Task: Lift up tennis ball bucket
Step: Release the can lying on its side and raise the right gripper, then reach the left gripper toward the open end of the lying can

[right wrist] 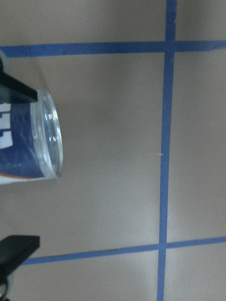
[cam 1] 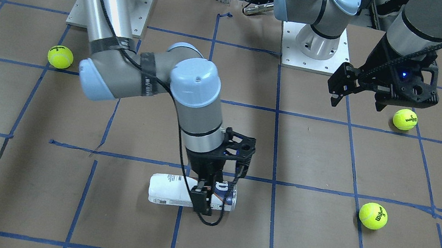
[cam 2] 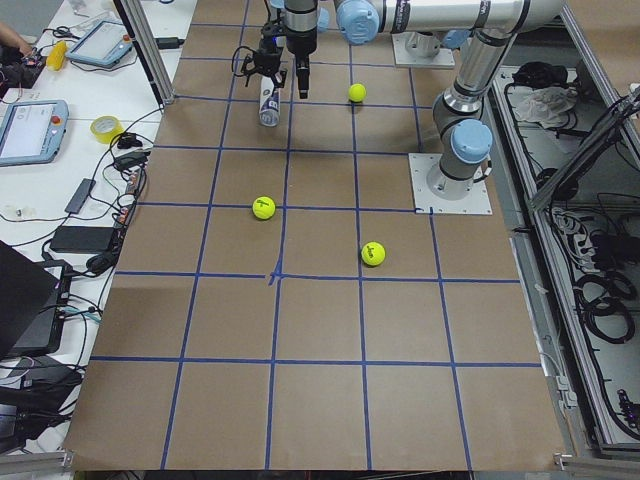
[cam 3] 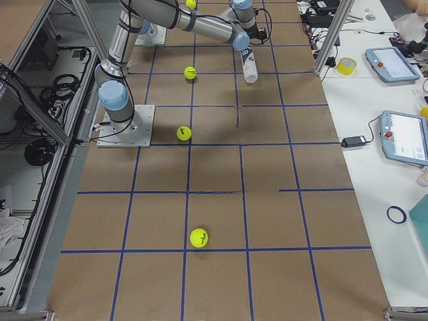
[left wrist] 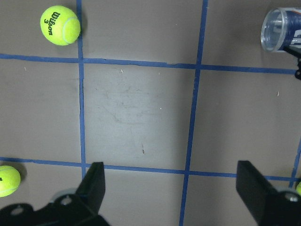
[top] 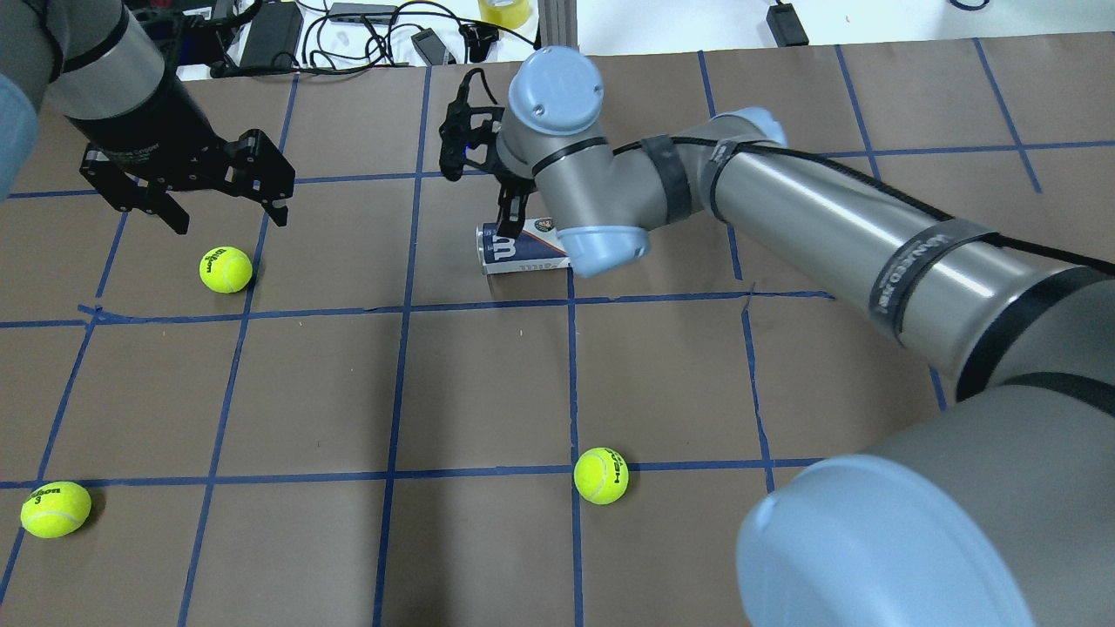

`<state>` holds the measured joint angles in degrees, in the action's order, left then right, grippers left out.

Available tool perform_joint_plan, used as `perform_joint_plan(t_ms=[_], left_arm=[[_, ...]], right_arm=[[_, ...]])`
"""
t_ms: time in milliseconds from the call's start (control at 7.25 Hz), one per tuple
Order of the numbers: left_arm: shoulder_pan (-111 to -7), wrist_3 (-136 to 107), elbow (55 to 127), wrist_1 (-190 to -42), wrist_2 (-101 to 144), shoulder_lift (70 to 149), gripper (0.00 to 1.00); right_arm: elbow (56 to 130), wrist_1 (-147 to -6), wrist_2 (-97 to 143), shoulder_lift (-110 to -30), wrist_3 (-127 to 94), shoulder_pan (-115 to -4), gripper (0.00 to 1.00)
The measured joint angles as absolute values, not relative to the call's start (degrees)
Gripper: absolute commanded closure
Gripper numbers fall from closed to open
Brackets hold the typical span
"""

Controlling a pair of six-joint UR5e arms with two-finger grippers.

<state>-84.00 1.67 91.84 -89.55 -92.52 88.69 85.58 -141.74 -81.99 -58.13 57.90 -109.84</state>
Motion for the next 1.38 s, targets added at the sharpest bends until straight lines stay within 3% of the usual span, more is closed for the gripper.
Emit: perform_joint_plan(t_ms=[828,1379], left_arm=[[-83.42,-1.8,94.89,-71.59,-81.26,100.1,0.0],[-83.98,-2.98,95.69,-61.96,-73.61,107.4,0.0]], right_arm=[[85.75,-106.23,-88.21,-82.54,24.03,-94.68,0.0],[85.4,-92.78,-91.05,-88.79,3.09,-92.61,0.0]])
